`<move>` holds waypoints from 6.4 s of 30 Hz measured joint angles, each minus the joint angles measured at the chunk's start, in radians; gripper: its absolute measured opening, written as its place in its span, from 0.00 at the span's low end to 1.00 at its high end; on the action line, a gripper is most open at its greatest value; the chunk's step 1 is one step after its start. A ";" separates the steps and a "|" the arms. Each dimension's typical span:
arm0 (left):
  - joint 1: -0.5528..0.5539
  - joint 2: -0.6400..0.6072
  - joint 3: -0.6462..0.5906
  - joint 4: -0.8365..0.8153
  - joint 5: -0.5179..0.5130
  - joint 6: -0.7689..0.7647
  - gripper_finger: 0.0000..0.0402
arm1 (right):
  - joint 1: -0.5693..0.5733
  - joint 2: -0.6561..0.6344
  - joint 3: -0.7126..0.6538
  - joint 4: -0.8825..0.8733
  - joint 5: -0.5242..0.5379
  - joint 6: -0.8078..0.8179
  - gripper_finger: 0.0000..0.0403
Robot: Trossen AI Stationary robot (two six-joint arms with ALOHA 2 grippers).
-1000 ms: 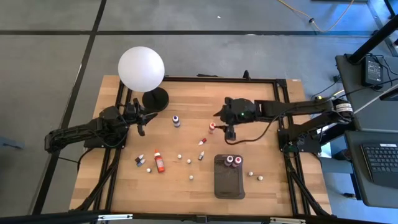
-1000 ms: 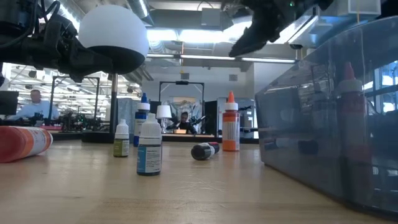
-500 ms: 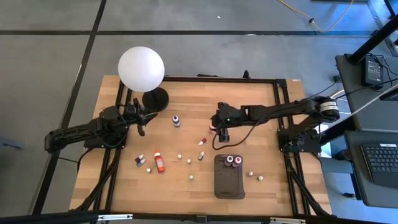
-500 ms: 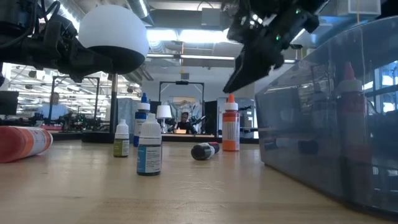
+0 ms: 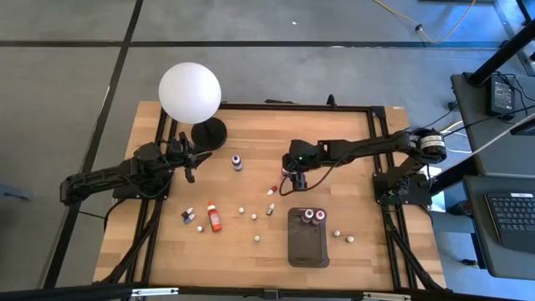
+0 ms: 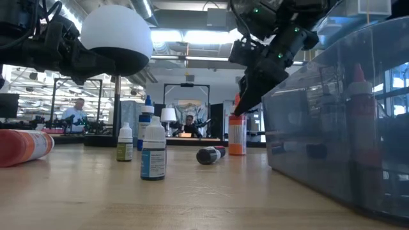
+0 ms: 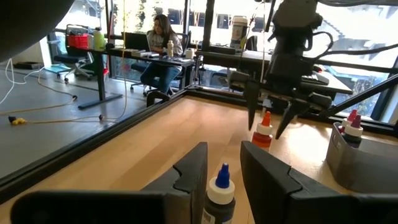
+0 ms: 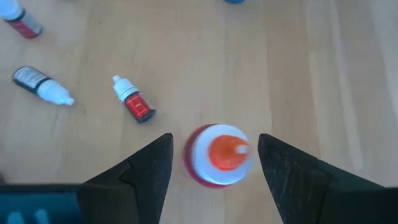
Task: Pick & Place food coloring
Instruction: Put the large orange food coloring bottle into the black bin, then put the small food coloring bottle into the black bin
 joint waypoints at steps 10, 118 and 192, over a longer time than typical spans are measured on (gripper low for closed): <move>0.000 0.000 0.000 0.000 0.000 0.000 0.23 | 0.000 0.001 0.015 0.002 -0.002 -0.025 0.45; 0.000 0.000 0.000 -0.001 -0.003 0.027 0.24 | 0.583 0.046 0.195 -0.357 0.342 0.348 0.42; 0.000 0.000 0.000 0.007 0.000 -0.018 0.23 | 0.913 -0.141 -0.147 -0.409 0.208 1.267 0.42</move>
